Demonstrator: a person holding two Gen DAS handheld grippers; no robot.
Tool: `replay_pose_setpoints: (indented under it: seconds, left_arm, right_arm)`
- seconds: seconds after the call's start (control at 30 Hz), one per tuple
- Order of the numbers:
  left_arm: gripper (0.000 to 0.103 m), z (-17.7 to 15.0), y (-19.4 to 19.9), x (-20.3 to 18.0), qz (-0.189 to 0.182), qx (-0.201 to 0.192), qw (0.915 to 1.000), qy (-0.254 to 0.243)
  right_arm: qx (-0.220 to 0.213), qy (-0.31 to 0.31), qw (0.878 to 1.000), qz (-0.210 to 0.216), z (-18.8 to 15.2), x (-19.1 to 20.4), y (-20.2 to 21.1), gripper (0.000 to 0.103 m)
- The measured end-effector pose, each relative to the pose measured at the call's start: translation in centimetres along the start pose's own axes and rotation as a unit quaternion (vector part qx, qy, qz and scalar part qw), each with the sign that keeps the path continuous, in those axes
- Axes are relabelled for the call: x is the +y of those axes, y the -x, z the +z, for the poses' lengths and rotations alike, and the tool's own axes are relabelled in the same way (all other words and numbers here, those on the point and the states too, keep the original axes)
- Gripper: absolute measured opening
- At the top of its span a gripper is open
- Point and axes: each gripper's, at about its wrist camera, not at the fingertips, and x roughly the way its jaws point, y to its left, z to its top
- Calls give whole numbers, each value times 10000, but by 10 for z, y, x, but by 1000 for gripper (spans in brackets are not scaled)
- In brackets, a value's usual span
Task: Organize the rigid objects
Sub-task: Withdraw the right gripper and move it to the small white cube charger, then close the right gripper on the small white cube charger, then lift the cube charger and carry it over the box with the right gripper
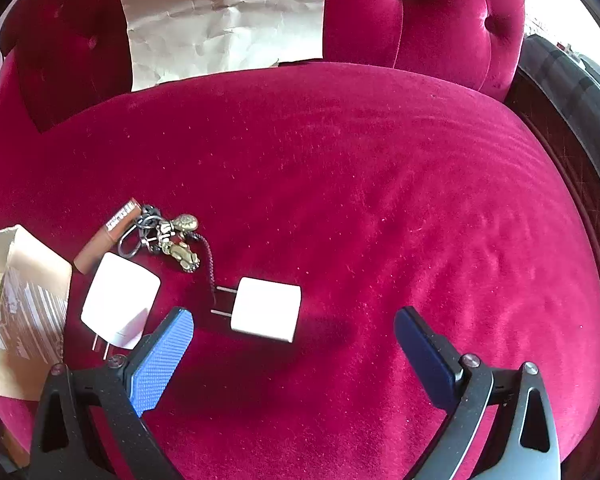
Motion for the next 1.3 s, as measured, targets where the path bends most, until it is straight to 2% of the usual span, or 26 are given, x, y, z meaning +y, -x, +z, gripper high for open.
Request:
replay_pose_setpoints:
  seconds: [0.2,0.3,0.4,0.47,0.5,0.57,0.9,1.3]
  left_arm:
    - [3,0,0,0,4,-1,10000,-3]
    - [3,0,0,0,3,0,10000,-2]
    - [3,0,0,0,7,-2,10000,-9]
    - [3,0,0,0,9,-2,10000,-12]
    - [3,0,0,0,10,-2,10000,-11]
    - [3,0,0,0,10,-2,10000,-10]
    - [3,0,1,-1,13,-3,10000,-11]
    - [3,0,1,0,18,-3,10000,-18]
  right_arm:
    - [-7,-39,9999,115,2,1,0,98]
    - [5,-58,9999,158,3,3,-1,91]
    - [25,-14,9998,175,4,6,-4,81]
    - [66,21,9998,199,4,9,-8,69]
    - [79,31,9997,217,4,10,-8,67]
    - [85,45,9994,323,4,13,-9,50]
    - [59,6,9996,272,7,18,-8,50]
    - [-73,-77,9998,166,19,16,20,49]
